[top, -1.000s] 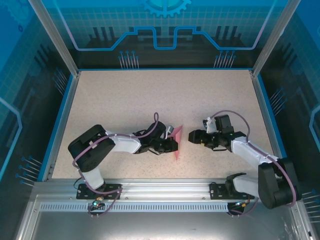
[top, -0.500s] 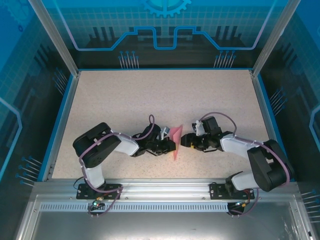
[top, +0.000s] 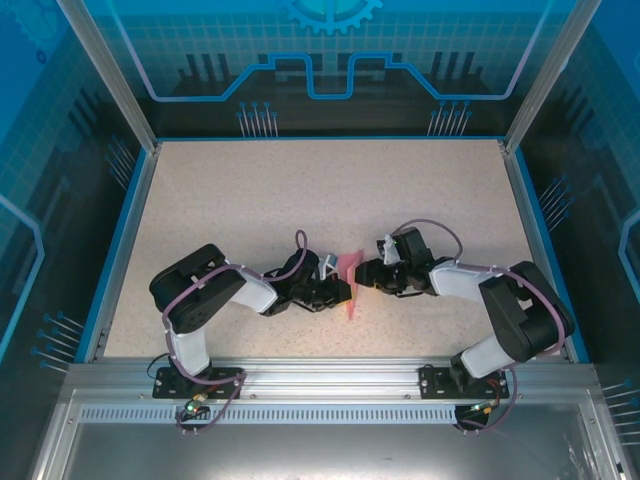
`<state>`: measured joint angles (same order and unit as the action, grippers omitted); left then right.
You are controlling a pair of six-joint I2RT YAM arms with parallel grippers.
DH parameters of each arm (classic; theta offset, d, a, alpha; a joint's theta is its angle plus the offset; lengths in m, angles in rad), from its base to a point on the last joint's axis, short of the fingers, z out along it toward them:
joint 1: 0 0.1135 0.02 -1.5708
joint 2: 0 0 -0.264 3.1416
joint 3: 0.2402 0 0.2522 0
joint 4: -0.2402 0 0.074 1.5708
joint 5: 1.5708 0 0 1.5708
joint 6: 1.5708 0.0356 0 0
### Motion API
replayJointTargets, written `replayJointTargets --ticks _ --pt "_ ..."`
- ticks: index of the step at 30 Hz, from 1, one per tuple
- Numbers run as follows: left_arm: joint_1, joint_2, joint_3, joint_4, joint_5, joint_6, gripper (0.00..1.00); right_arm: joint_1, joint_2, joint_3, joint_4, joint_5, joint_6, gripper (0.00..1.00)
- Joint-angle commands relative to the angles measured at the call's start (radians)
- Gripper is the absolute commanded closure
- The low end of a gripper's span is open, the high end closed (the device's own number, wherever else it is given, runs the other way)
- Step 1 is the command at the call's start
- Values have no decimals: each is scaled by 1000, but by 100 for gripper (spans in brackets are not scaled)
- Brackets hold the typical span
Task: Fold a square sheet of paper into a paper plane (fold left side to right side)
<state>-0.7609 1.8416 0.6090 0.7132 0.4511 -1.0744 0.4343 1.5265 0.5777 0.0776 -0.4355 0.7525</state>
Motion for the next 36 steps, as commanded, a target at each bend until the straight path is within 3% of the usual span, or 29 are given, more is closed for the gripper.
replayJointTargets --ticks 1,21,28,33,36 --pt "10 16 -15 32 21 -2 91 19 33 38 22 14 21 51" --pt "13 18 -12 22 16 -4 82 50 130 100 -70 56 19 57" --pt "39 -52 -30 -14 24 13 73 50 136 99 -71 52 14 57" --pt "88 -152 -66 -104 18 45 59 50 136 99 -67 49 15 57" --pt "125 -177 -72 -140 28 55 57 50 135 99 -64 47 16 57"
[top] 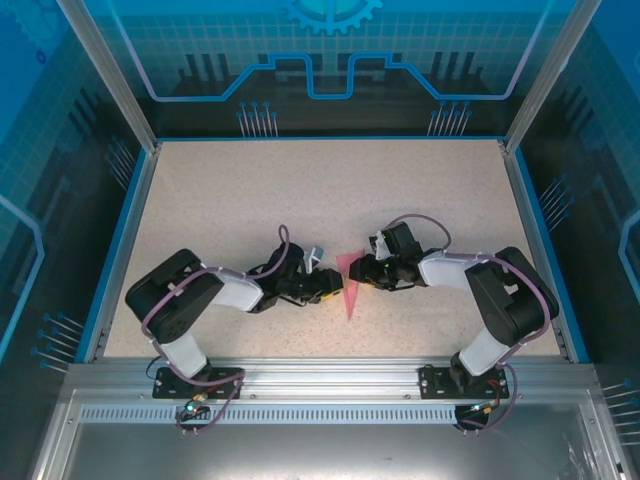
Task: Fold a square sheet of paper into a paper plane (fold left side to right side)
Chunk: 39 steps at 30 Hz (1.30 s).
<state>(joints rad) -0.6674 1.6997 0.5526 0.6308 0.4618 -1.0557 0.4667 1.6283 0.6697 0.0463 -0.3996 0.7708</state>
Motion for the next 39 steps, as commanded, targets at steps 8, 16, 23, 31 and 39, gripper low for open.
replayJointTargets --ticks 8,16,23,31,39 --pt "58 41 72 -56 75 38 59 18 27 6 -38 14 -7 57" --pt "57 138 129 -11 99 17 67 18 25 6 -37 9 -7 57" --pt "58 190 141 52 110 -11 69 18 29 10 -39 6 -8 57" --pt "57 215 153 70 117 -17 75 18 31 18 -45 7 -13 57" --pt "58 208 149 64 97 -4 91 15 23 18 -30 -17 4 56"
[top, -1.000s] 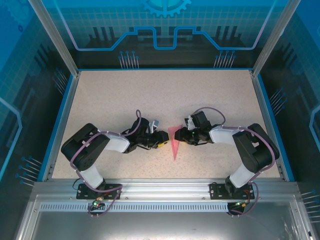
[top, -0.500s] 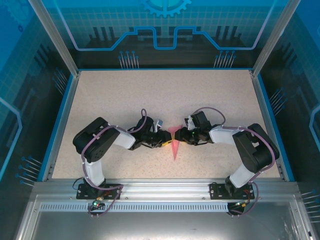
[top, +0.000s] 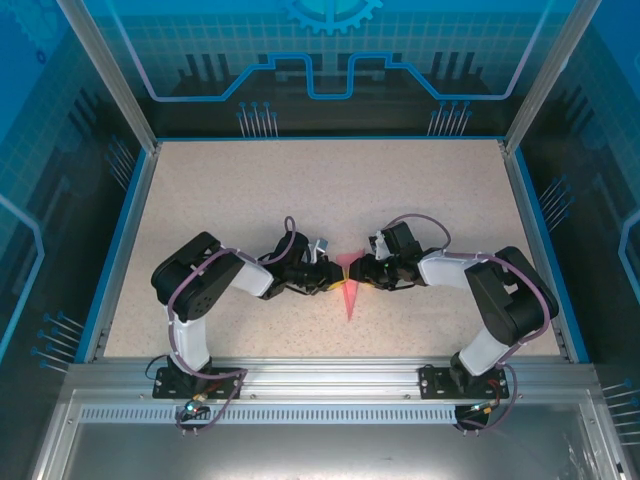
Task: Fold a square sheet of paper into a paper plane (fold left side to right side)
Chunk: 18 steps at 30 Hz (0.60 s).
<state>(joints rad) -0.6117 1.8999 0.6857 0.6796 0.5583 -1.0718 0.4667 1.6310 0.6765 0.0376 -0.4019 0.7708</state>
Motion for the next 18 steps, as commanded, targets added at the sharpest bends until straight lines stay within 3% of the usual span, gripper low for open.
replayJointTargets --ticks 1,7,18 --pt "2 3 15 14 -4 16 93 14 17 13 -21 -20 4 56" --pt "9 -30 8 -30 -26 38 100 -9 -23 31 -39 -33 4 53" --pt "16 -54 -1 -70 -45 61 100 -25 -33 58 -45 -49 12 41"
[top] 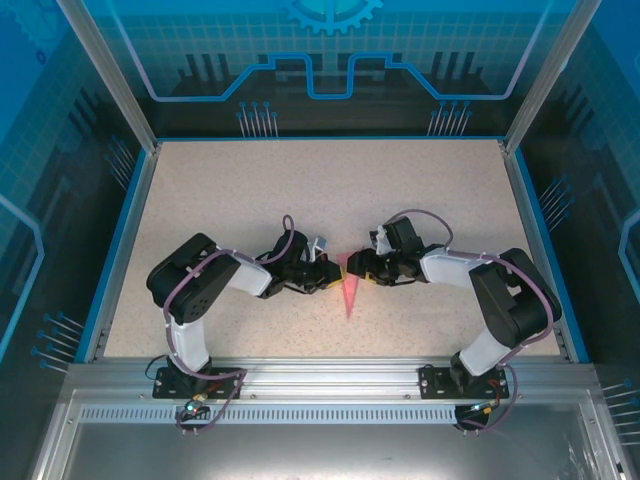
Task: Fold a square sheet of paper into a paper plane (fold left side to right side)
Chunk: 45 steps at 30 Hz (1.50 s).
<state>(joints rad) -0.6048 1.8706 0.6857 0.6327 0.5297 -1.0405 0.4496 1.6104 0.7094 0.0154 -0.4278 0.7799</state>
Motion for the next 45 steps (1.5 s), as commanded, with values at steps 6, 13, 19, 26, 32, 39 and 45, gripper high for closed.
replayJointTargets --ticks 6,13,19,26,32,39,45 --pt "10 -25 -5 -25 -23 32 100 -6 11 41 -31 -25 5 38" --pt "11 -25 -9 -28 -27 31 100 -3 33 50 -35 -24 7 38" --pt "11 -27 -12 -33 -35 32 100 2 49 64 -75 -3 -3 38" --pt "10 -28 -14 -33 -37 33 100 9 58 70 -52 -17 1 38" --pt "11 -28 -15 -34 -35 34 100 16 76 89 -49 -20 -3 38" --pt "14 -20 -13 -41 -43 43 100 21 97 103 -53 -19 -5 37" --pt "15 -5 -5 -38 -44 46 100 30 125 131 -128 5 -34 37"
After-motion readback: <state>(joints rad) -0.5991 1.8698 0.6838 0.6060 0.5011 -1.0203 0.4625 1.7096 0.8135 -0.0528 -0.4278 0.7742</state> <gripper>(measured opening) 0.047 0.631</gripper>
